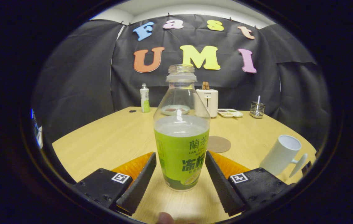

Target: Take the bottle from table, then pour the juice into the cup, finally place the bottle on the coaster

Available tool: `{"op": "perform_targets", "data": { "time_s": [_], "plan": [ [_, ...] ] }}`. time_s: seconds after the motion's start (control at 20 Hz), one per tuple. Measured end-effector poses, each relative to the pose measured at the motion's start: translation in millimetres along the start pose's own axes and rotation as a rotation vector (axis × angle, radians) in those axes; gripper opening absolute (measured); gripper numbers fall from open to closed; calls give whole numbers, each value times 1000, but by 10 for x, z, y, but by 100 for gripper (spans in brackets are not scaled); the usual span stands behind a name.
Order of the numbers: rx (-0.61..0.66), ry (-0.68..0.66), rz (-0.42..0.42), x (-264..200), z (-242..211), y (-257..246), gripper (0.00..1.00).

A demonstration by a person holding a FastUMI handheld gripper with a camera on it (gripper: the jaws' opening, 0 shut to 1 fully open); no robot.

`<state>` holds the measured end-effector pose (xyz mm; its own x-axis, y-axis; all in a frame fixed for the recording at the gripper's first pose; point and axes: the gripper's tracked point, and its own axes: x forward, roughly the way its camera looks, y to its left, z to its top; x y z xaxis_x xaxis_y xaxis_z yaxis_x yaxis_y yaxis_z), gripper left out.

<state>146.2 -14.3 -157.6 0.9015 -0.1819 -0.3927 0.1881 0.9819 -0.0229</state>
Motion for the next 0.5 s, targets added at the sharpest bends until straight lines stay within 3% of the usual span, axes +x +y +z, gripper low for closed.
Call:
{"op": "perform_targets", "data": {
  "time_s": [0.1, 0.25, 0.5],
  "plan": [
    [7, 0, 2, 23, 6, 33, 97],
    [-2, 16, -4, 7, 3, 45, 84],
    [70, -15, 34, -144, 165, 87, 81]
  ]
}}
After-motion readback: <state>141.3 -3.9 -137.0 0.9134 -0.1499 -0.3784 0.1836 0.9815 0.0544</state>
